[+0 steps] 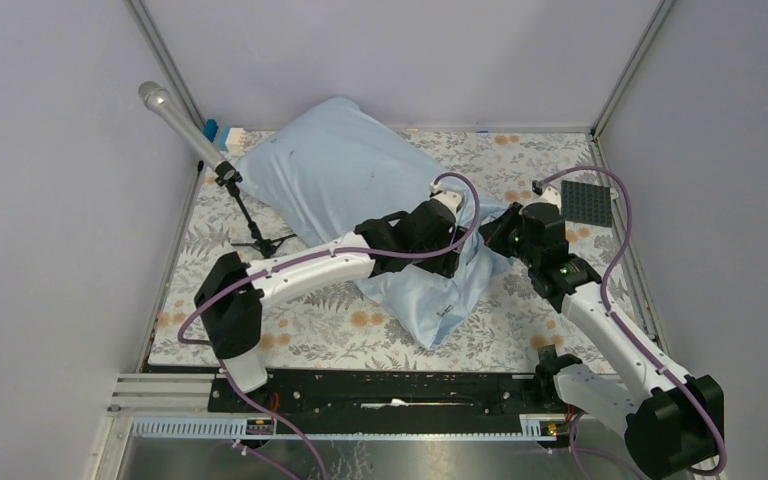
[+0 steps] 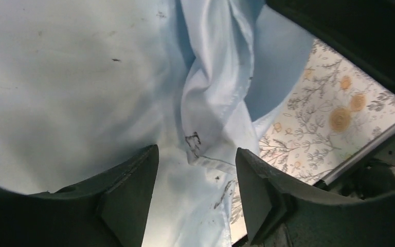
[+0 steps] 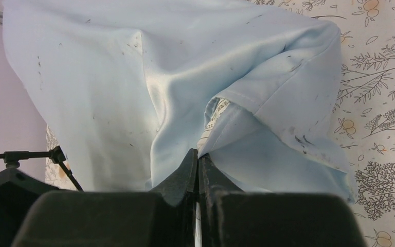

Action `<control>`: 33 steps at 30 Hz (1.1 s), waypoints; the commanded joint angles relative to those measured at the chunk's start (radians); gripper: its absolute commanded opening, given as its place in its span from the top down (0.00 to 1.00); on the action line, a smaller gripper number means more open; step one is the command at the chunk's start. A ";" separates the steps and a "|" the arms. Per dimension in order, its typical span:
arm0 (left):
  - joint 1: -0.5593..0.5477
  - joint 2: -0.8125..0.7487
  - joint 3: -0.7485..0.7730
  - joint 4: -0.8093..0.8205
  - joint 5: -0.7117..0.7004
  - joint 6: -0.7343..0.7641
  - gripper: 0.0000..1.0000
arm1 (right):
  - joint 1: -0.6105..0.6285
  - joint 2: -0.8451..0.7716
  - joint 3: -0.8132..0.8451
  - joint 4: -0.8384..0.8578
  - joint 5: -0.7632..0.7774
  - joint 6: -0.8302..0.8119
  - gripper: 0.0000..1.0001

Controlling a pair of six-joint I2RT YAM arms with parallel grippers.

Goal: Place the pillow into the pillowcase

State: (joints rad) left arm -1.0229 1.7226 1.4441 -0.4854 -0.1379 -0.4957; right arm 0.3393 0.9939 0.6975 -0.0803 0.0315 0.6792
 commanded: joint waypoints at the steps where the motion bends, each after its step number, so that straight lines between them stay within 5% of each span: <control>1: 0.004 0.034 -0.016 0.041 -0.052 -0.010 0.37 | -0.003 -0.034 -0.008 0.043 -0.029 0.010 1.00; 5: 0.008 0.051 -0.001 0.138 -0.049 -0.013 0.46 | -0.003 -0.045 -0.019 0.043 -0.028 0.014 1.00; 10: 0.007 0.069 0.123 0.092 -0.032 0.012 1.00 | -0.003 -0.061 -0.048 0.064 -0.079 0.038 1.00; 19: 0.006 -0.105 0.361 -0.105 -0.099 0.008 1.00 | -0.005 -0.092 -0.143 0.228 -0.251 0.195 1.00; 26: -0.062 -0.086 0.508 -0.188 0.005 0.074 1.00 | -0.012 0.014 -0.118 0.426 -0.365 0.337 1.00; 33: -0.084 -0.223 0.283 -0.174 -0.045 0.043 1.00 | -0.049 0.269 0.145 0.357 -0.268 0.269 1.00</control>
State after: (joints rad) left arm -1.1091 1.6173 1.8530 -0.6830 -0.1654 -0.4427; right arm 0.3077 1.1614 0.7094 0.2207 -0.2970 0.9756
